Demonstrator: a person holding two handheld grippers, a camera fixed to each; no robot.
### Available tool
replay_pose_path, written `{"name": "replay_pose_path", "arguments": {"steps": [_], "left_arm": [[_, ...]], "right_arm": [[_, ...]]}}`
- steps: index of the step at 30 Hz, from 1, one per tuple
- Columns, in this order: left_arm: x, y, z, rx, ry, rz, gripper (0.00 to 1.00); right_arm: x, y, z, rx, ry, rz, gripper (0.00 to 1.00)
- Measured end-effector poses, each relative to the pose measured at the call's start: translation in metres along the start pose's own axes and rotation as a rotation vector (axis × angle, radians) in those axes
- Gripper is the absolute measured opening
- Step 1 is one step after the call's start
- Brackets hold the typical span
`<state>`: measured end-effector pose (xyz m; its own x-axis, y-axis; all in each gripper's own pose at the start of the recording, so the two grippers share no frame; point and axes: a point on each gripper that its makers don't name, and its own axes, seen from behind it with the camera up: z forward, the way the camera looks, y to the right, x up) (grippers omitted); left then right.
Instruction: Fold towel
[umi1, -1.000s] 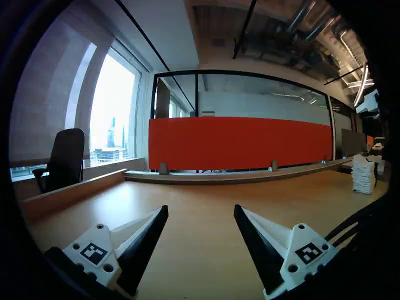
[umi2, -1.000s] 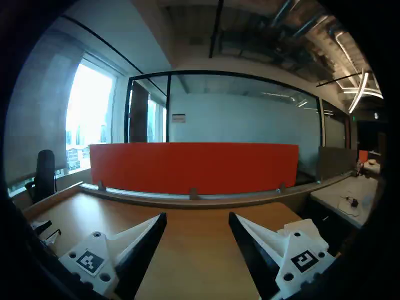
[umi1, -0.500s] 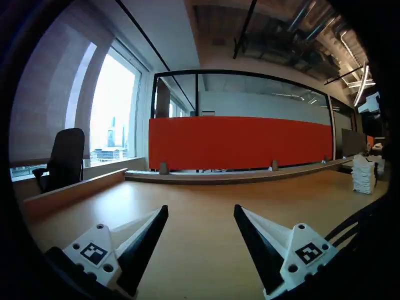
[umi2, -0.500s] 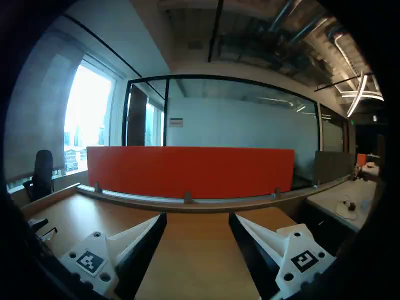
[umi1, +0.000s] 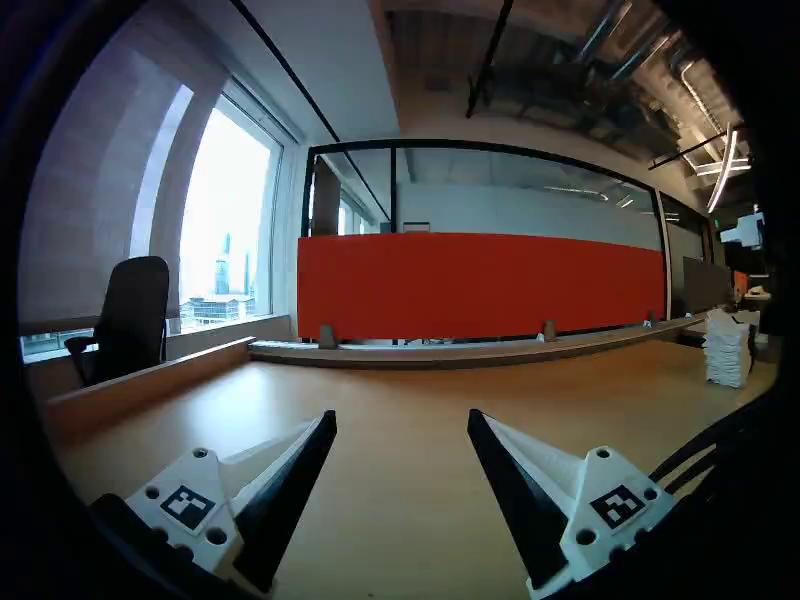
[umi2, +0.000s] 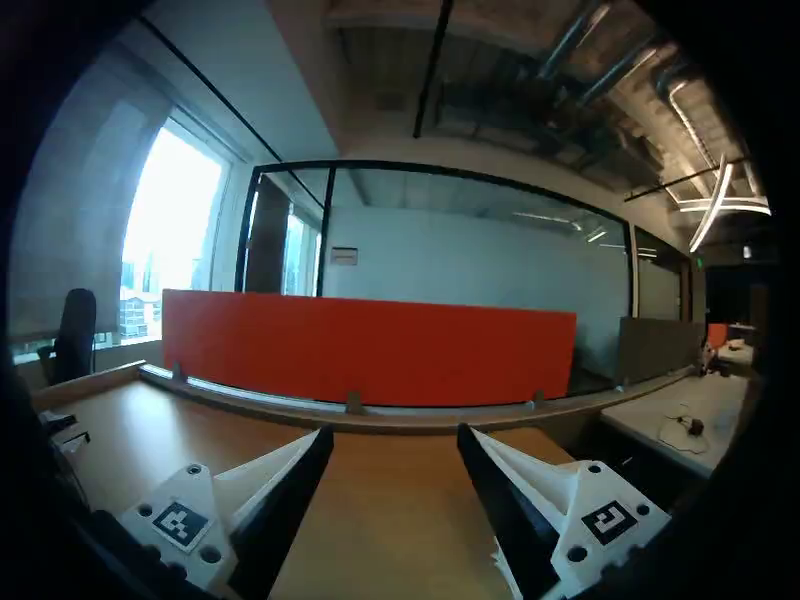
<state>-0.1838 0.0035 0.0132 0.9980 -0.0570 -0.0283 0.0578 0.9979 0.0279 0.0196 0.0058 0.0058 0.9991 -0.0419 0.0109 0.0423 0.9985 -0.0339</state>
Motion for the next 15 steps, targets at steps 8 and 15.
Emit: {"name": "replay_pose_path", "arguments": {"steps": [8,15], "left_arm": [[0.0,0.001,0.0,0.0,0.0,0.001,0.97],[0.0,0.002,0.0,0.0,0.0,0.0,0.98]], "right_arm": [[-0.033,0.007,0.003,0.005,-0.004,0.051,0.96],[-0.07,0.014,0.003,0.005,-0.015,0.055,0.96]]}}
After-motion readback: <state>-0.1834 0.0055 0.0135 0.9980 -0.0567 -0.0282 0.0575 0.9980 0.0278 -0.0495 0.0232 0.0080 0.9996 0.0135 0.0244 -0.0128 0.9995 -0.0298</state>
